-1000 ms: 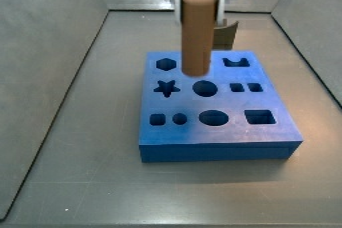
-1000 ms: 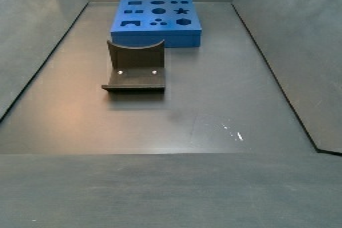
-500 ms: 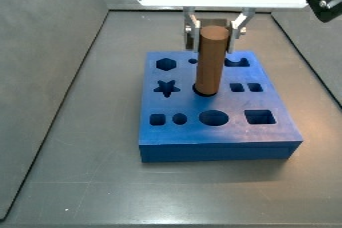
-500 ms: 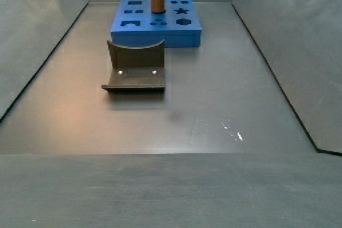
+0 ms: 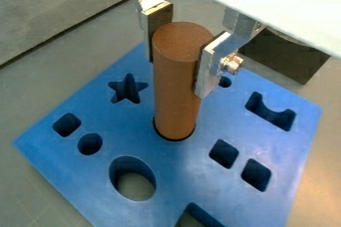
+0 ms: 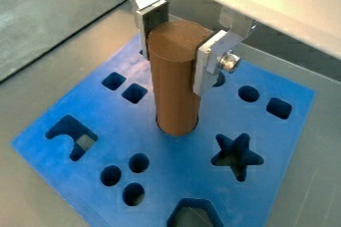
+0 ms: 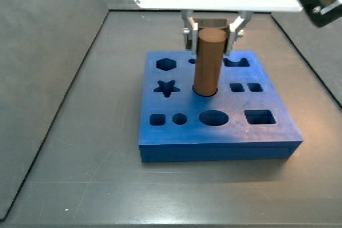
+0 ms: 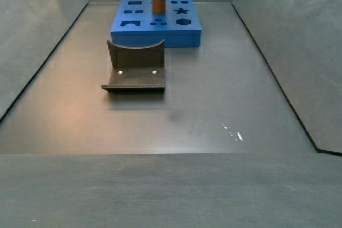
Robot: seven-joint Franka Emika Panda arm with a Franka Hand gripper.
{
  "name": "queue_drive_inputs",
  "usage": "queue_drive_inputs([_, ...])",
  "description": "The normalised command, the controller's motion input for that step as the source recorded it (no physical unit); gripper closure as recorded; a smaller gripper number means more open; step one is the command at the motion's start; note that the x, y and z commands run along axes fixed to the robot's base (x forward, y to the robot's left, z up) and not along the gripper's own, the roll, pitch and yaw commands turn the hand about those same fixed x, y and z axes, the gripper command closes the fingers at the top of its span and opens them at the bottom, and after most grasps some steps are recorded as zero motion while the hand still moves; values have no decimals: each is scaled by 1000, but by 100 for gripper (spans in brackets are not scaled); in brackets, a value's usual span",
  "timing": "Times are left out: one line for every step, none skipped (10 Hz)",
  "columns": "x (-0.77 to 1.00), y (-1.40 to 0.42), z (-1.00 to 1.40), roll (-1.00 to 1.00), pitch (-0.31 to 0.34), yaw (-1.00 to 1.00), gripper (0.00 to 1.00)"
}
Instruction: Insert the round object.
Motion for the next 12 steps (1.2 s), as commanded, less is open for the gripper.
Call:
queue_drive_inputs([0,-3,-226,0,-19,0,100])
queue_drive_inputs([0,-9,-271,-3,-9,0,100])
queue_drive_inputs([46,0,-331,0,-4,-9,100])
queue_drive_inputs([43,0,-366,0,-1,0,100])
queue_drive_inputs([54,0,-354,0,-1,-3,100])
queue_drive_inputs([57,0,-323,-9,0,-17,100])
queue_drive_inputs([29,0,-297,-6,-3,-23,100])
queue_drive_inputs([20,0,-286,0,-3,-26,100])
queue_drive_inputs([11,0,-306,0,-11,-26,100])
queue_drive_inputs([0,0,-266,0,-37,-31,100])
queue_drive_inputs([0,0,-129,-16,-56,0,100])
queue_drive_inputs([0,57,0,-73,-9,0,100])
